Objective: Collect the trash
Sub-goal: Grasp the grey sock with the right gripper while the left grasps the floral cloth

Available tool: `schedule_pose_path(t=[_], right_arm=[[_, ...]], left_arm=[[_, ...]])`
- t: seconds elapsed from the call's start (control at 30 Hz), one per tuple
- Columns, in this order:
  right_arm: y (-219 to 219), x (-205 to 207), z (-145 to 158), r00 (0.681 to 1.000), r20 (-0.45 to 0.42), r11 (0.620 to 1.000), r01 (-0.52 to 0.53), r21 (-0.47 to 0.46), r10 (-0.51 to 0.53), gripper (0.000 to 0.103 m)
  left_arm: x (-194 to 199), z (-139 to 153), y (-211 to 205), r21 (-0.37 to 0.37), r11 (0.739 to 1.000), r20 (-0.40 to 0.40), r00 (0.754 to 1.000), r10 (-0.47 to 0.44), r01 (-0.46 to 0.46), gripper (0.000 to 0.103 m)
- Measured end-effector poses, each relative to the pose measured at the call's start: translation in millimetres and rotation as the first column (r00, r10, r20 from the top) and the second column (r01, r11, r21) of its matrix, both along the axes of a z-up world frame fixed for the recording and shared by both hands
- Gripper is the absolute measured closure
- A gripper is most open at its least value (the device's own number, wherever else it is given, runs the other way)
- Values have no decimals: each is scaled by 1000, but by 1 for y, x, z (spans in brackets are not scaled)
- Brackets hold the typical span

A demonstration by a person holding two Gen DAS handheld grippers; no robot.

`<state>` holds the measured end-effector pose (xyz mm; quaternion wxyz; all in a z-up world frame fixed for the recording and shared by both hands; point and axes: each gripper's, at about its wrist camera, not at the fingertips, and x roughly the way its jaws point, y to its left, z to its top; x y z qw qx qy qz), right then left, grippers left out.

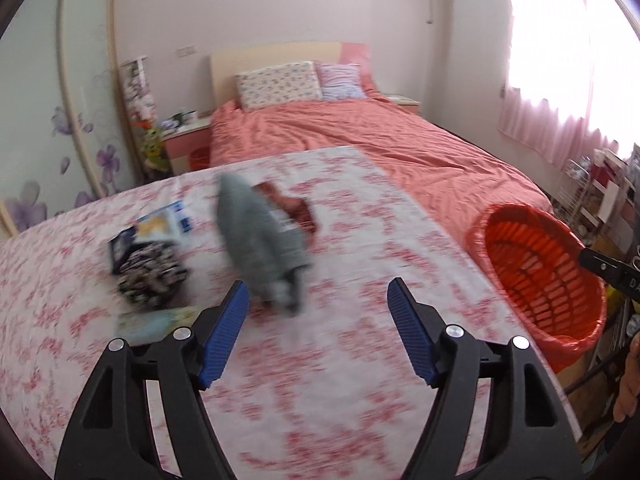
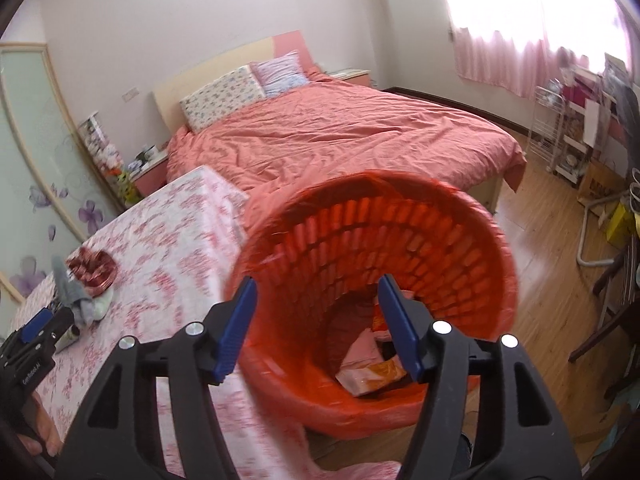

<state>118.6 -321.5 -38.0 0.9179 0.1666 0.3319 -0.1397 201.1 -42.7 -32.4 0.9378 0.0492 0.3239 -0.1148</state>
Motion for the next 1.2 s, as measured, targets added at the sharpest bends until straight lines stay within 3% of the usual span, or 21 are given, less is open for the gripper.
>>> schedule_pose_path(t=[0.23, 0.43, 0.63, 0.83, 0.87, 0.93, 1.0, 1.07, 1.2], right_arm=[[85, 33, 1, 987, -23, 987, -157, -43, 156, 35], [165, 64, 0, 955, -25, 953, -297, -60, 296, 33], [225, 94, 9, 922, 2, 921, -385, -57, 386, 33], [250, 124, 14, 923, 3, 921, -383, -69, 384, 35], [252, 130, 11, 924, -13, 922, -382, -67, 382, 38], [252, 137, 5, 922, -45, 920, -387, -58, 385, 57], [248, 137, -1, 918, -63, 918, -394, -29, 392, 84], [242, 131, -3, 919, -52, 920, -391, -2, 391, 92], [227, 112, -1, 928, -27, 928, -372, -4, 372, 93]], left_arm=[[8, -6, 83, 22, 985, -4, 985, 172, -172, 19], [12, -14, 137, 11, 963, -32, 963, 269, -269, 19], [12, -21, 172, -20, 949, -54, 948, 313, -315, 19], [11, -25, 192, -63, 945, -76, 946, 315, -320, 19], [12, -26, 193, -68, 947, -79, 948, 309, -314, 19], [12, -27, 193, -70, 950, -82, 951, 299, -305, 19], [13, -28, 192, -76, 952, -84, 954, 289, -295, 19], [15, -28, 191, -85, 955, -83, 957, 276, -283, 19], [19, -23, 182, -97, 958, -75, 962, 262, -268, 19]])
